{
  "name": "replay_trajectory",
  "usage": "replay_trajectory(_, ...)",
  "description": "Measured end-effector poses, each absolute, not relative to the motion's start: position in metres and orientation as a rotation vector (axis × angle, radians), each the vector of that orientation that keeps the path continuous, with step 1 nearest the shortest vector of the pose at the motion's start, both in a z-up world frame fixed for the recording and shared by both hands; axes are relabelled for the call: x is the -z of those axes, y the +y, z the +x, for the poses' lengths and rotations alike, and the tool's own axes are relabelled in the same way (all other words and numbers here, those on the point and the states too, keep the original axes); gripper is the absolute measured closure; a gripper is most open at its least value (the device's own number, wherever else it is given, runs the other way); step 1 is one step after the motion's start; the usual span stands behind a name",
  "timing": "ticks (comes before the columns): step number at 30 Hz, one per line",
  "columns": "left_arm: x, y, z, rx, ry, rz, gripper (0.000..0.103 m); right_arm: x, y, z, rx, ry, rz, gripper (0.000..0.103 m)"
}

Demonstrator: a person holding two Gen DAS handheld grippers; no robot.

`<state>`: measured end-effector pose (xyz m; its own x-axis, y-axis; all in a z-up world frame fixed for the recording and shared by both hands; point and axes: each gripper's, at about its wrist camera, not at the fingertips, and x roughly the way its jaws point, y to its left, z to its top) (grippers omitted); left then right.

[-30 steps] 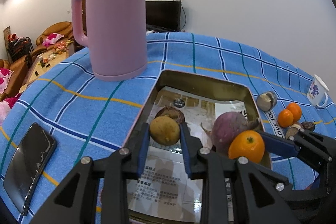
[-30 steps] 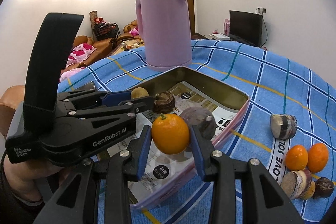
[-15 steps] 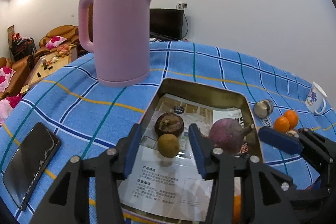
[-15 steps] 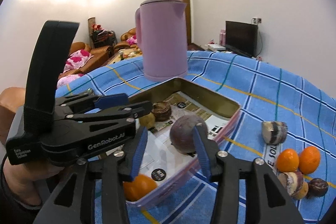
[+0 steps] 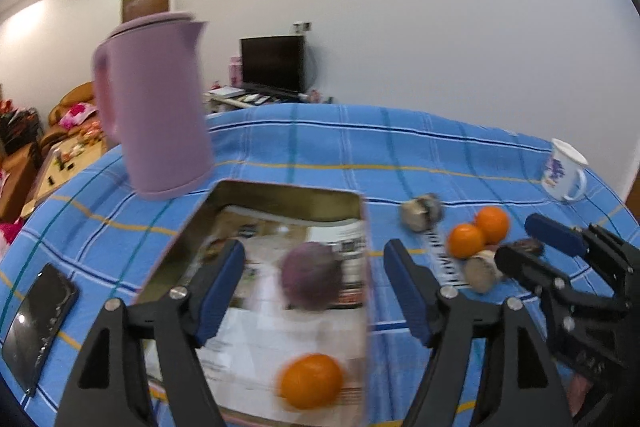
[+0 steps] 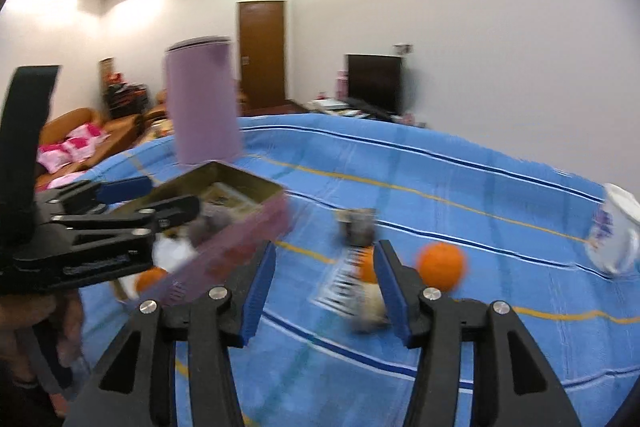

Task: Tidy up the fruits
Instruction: 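Move both tools back to the remaining fruits on the tablecloth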

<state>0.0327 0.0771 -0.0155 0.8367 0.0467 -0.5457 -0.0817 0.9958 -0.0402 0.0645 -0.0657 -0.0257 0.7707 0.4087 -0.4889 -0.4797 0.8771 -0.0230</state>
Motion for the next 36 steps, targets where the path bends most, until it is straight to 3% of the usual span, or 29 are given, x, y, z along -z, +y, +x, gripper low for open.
replay_trajectory(12,0.029,-0.014,0.064,0.123,0.666,0.022,0.029,0.035,-0.156,0.09,-0.259,0.568,0.026,0.049)
replay_trajectory(27,0.054,-0.045,0.101,0.216,0.792,-0.017,0.029,0.045,-0.178,0.104,-0.185,0.654,0.139,0.044)
replay_trajectory(30,0.056,-0.045,0.104,0.233,0.806,-0.03,0.038,0.046,-0.176,0.106,-0.187,0.666,0.133,0.044)
replay_trajectory(32,0.057,-0.043,0.104,0.274,0.813,-0.057,0.053,0.047,-0.174,0.107,-0.188,0.671,0.128,0.044)
replay_trajectory(36,0.056,-0.046,0.102,0.282,0.807,-0.048,0.055,0.048,-0.171,0.109,-0.186,0.682,0.112,0.044)
